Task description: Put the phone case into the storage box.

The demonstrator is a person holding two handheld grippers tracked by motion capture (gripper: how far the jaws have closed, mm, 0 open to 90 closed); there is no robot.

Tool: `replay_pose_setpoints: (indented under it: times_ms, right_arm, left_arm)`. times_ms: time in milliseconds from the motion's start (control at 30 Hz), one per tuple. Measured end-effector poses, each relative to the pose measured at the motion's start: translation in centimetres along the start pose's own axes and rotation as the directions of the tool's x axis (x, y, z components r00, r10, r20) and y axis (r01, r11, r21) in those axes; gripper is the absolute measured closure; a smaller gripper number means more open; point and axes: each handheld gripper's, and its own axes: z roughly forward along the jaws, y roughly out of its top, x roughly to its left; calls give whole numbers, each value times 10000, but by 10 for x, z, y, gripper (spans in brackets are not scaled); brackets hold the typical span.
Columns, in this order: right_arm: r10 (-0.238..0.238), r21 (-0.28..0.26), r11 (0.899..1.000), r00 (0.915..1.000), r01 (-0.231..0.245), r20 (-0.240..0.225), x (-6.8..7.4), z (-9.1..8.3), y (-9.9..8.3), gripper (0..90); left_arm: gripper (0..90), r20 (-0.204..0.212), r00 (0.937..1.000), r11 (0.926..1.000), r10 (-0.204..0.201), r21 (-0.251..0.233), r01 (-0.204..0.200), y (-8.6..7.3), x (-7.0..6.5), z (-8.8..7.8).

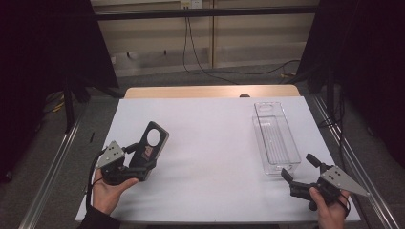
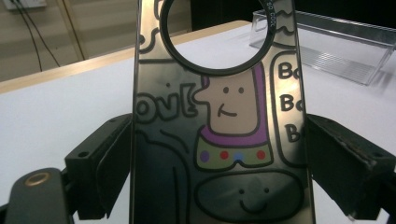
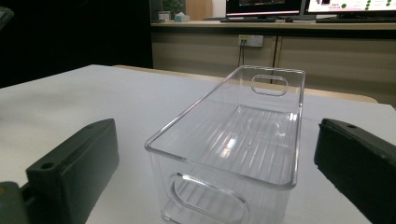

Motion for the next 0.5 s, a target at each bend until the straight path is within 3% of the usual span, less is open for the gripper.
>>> replay_pose_setpoints:
  times_ms: [300,500]
  right_arm:
    - [-286,40,9996,9984,288,-488,6,1,3,0]
    - [-285,-107,9996,9969,278,-731,9,1,8,0]
  left_arm:
    - [124,670,9975,9996,241,-145,-232,12,-12,23]
    - [124,1533,9866,9980,567,-373,-516,22,-25,38]
